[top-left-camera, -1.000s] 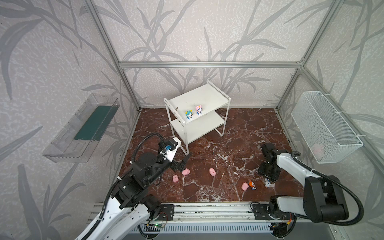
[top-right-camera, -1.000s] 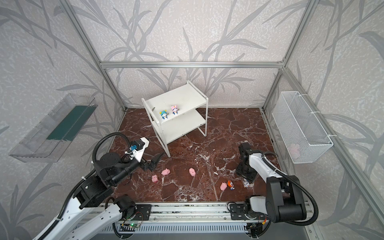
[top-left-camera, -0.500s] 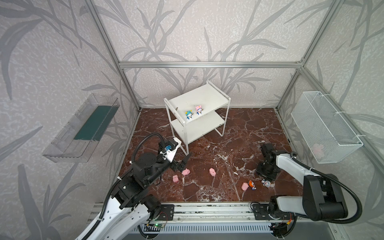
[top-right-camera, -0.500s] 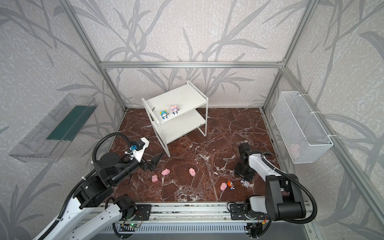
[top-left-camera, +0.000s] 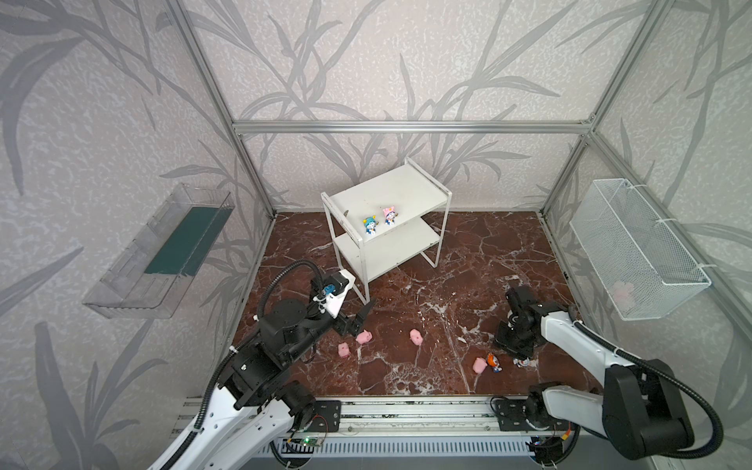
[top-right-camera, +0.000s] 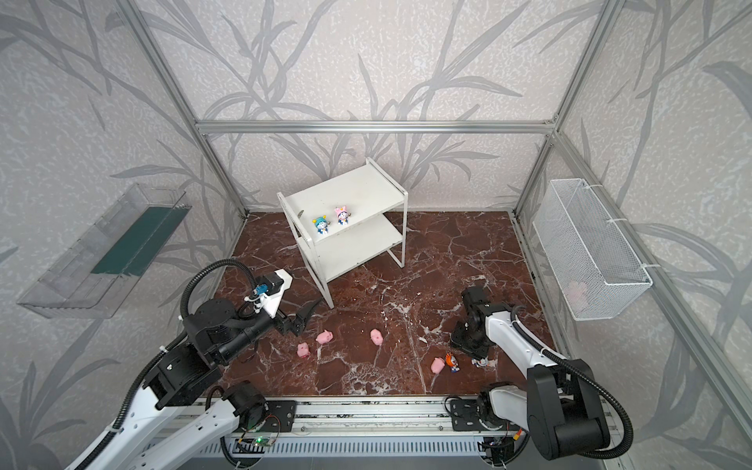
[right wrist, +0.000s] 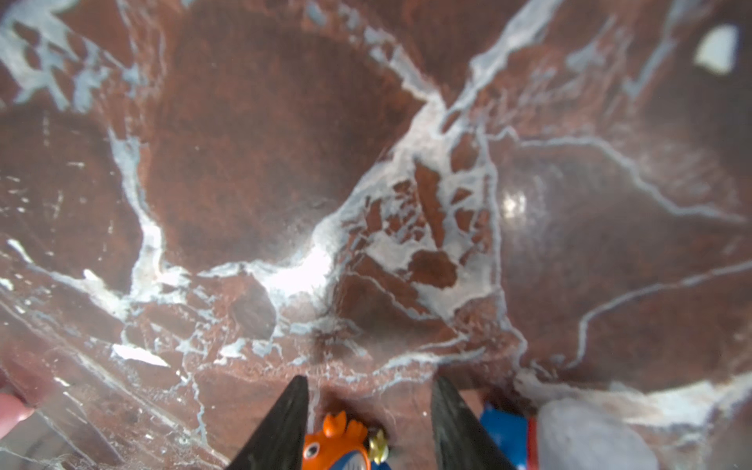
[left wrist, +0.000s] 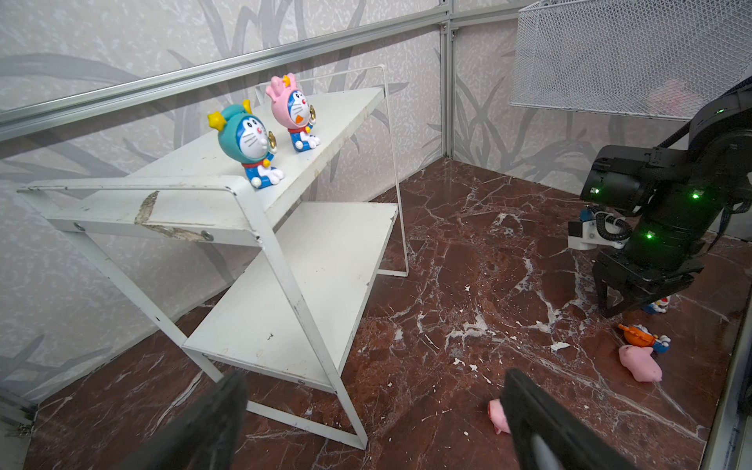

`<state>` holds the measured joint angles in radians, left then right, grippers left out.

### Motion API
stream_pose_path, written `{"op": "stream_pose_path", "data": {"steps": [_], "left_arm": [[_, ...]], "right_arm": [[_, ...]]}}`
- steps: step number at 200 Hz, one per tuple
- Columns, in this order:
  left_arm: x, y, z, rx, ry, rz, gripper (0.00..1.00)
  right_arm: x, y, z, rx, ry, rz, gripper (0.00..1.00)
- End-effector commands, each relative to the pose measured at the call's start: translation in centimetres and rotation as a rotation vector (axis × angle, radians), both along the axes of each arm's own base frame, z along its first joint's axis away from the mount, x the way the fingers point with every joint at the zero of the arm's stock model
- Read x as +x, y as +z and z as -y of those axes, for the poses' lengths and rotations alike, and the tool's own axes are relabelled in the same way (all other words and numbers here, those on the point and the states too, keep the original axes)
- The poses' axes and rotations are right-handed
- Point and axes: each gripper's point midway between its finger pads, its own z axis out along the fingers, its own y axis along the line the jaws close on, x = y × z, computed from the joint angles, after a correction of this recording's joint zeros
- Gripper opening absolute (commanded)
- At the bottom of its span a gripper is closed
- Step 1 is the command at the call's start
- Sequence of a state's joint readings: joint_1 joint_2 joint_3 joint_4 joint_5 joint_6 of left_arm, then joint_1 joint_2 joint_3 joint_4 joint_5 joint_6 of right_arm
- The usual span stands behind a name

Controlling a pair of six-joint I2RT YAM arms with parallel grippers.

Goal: Place and organize the plastic toys onto the shelf

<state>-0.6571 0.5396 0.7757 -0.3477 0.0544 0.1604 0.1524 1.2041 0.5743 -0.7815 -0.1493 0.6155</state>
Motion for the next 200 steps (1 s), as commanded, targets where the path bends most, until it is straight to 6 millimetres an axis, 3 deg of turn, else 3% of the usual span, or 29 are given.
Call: {"op": "stream_pose_path", "data": {"steps": [1,39,79,110,139,167,200], "left_arm": [[-0.2,0.2,-0.1,0.001,-0.010,0.013,0.99],[-0.5,0.5,-0.3,-0.007,-0.006,0.027,0.99],[-0.6,0.7,-0.4,-0.011,-0.006,0.033,0.99],[-0.6,0.6,-0.5,-0.011,-0.005,0.032,0.99],[-0.6,0.7,-0.5,-0.013,-0.004,0.035,0.99],[-0.5,0.6,-0.5,-0.011,-0.004,0.032,0.99],[-0.5,0.7,-0.5,-0.012,-0.004,0.034,0.99]], "right_arm": [[-0.3,1.8,1.6,-0.087,-0.057,0.000,0.56],[-0.1,3.6,3.2,-0.170,-0.135,0.027,0.72],[-1.0,3.7,5.4,-0.254,-0.220,0.021,0.82],[-1.8,2.9,5.5,-0.245,-0.267,-0.026,0.83],[-2.2,0.9,4.2,-0.168,-0.286,-0.068,0.83],[-1.8,0.0,2.8,-0.091,-0.264,-0.099,0.82],[-1.4,-0.6,2.9,-0.102,-0.246,-0.107,0.77]]}}
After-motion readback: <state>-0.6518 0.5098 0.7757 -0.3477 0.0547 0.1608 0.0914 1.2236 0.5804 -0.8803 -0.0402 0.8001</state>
